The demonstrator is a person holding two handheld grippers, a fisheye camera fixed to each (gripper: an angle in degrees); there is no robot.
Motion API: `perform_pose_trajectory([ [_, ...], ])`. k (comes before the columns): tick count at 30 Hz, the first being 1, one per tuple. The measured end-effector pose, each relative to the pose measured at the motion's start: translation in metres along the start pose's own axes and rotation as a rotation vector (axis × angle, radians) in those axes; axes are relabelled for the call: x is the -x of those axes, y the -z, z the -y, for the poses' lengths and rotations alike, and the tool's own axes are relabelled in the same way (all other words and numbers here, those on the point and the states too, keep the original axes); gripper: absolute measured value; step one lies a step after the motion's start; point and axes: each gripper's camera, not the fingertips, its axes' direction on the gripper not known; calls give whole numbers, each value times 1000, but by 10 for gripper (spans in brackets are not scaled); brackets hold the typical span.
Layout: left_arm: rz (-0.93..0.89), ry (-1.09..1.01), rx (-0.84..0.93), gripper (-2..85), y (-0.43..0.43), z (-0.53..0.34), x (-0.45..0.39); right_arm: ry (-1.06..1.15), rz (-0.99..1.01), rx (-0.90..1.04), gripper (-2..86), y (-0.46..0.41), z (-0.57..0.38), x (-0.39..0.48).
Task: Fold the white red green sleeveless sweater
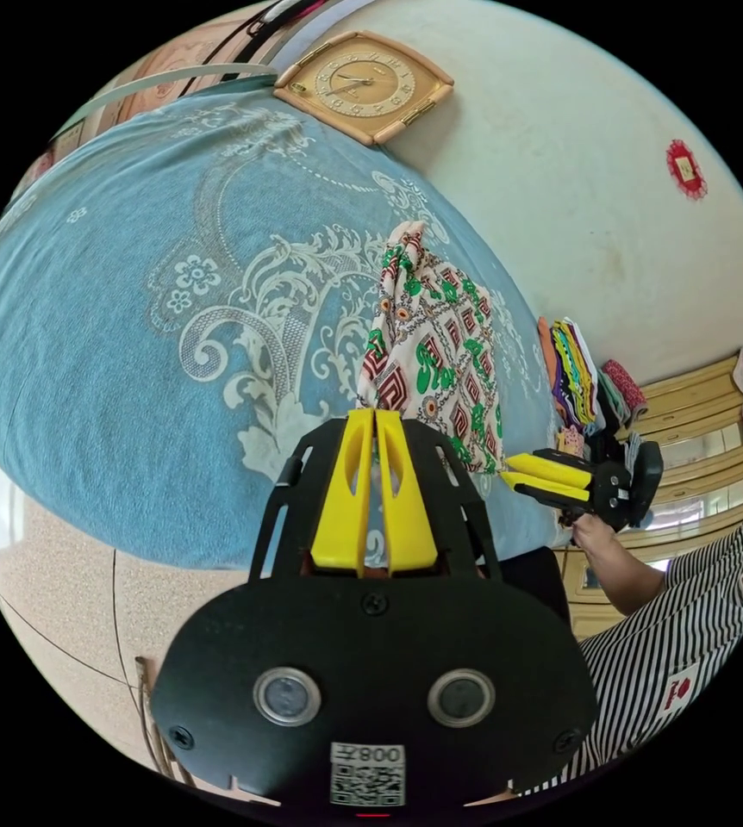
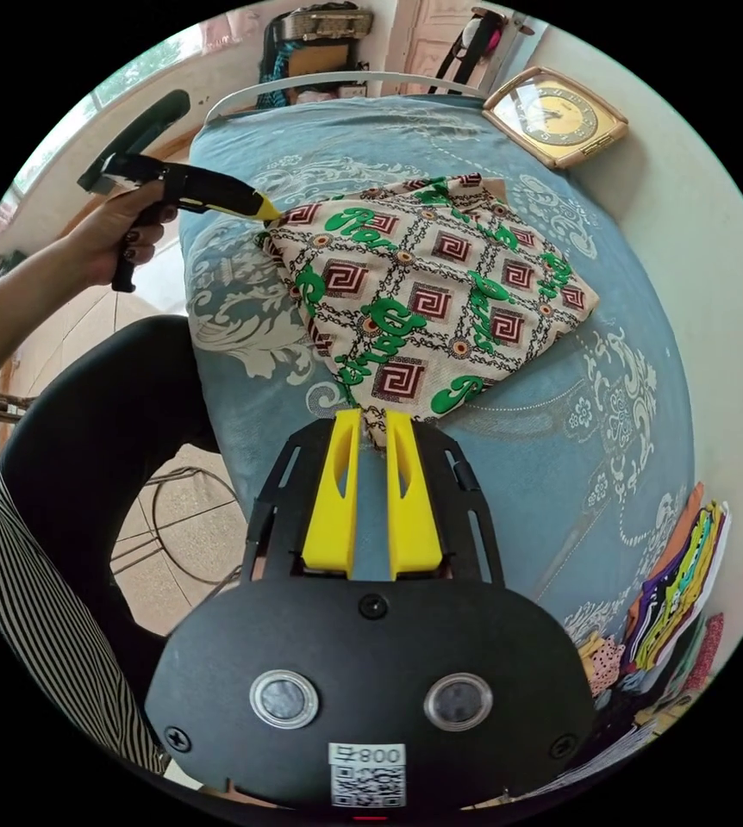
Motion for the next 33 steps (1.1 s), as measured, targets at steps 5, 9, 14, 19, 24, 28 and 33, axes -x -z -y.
perform_pose_trajectory([
  [5, -4, 6, 1, 3, 1, 2, -7, -4, -35, 3, 13, 6, -9, 16],
  [9, -20, -16, -1, 3, 7, 3, -20, 2, -70, -20, 4, 25, -22, 23],
  [14, -21, -63, 7, 3, 10, 1, -41, -6, -88, -48, 1, 43, -44, 24],
  [19, 7, -43, 42, 3, -4, -3, -48, -5, -43, 27, 2, 13, -57, 24],
  [24, 4, -36, 41, 4, -4, -6, -60, -38, -6, 25, 2, 4, -73, 19],
  [28, 4, -36, -11, 3, 3, -11, -73, -88, 55, 22, 3, 2, -91, 4],
  [33, -21, -71, -100, 2, 12, -21, -104, -182, 132, -1, 0, 5, -117, -17],
])
